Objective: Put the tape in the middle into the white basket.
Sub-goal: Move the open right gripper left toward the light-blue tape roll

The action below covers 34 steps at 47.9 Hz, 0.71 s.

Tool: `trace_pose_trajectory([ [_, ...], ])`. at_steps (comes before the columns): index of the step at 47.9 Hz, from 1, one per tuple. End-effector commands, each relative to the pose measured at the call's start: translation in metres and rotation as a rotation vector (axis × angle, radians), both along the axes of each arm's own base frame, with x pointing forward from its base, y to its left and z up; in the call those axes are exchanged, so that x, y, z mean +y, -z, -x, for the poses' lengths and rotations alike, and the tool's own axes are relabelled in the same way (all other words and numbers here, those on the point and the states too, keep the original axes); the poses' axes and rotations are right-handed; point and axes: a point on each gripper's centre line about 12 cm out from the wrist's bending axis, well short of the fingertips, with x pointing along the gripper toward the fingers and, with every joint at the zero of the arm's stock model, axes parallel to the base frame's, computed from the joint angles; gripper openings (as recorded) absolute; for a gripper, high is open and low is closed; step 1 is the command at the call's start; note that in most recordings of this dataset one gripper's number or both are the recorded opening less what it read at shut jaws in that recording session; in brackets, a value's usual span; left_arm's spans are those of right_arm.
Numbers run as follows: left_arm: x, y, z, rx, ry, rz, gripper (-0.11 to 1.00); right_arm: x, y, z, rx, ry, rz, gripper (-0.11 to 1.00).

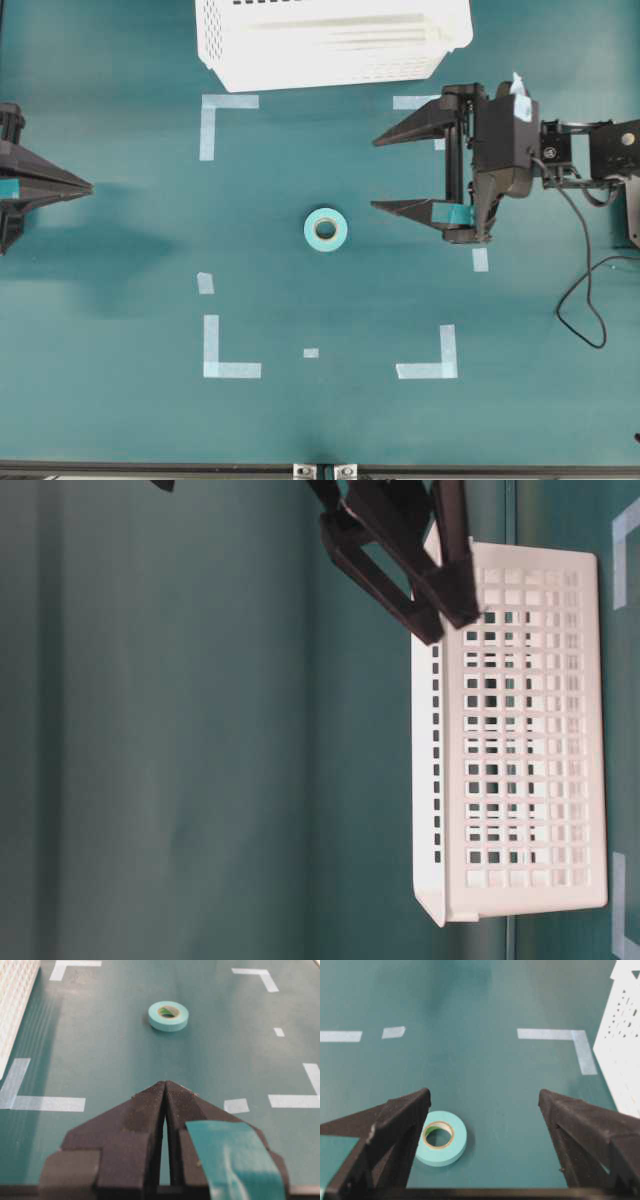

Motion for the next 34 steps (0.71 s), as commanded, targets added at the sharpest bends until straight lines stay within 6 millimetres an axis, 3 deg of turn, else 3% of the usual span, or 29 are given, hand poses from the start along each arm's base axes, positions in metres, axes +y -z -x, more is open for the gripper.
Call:
trace_pose_trajectory([
  [1, 0.000, -0.006, -0.002, -0.014, 0.002, 0.003, -0.11, 0.001, -0.009, -0.007, -0.032, -0.004, -0.001, 0.98],
  [34, 0.000, -0.006, -0.001, -0.015, 0.003, 0.002, -0.11, 0.006, 0.015, -0.024, 0.036, -0.005, -0.037, 0.98],
])
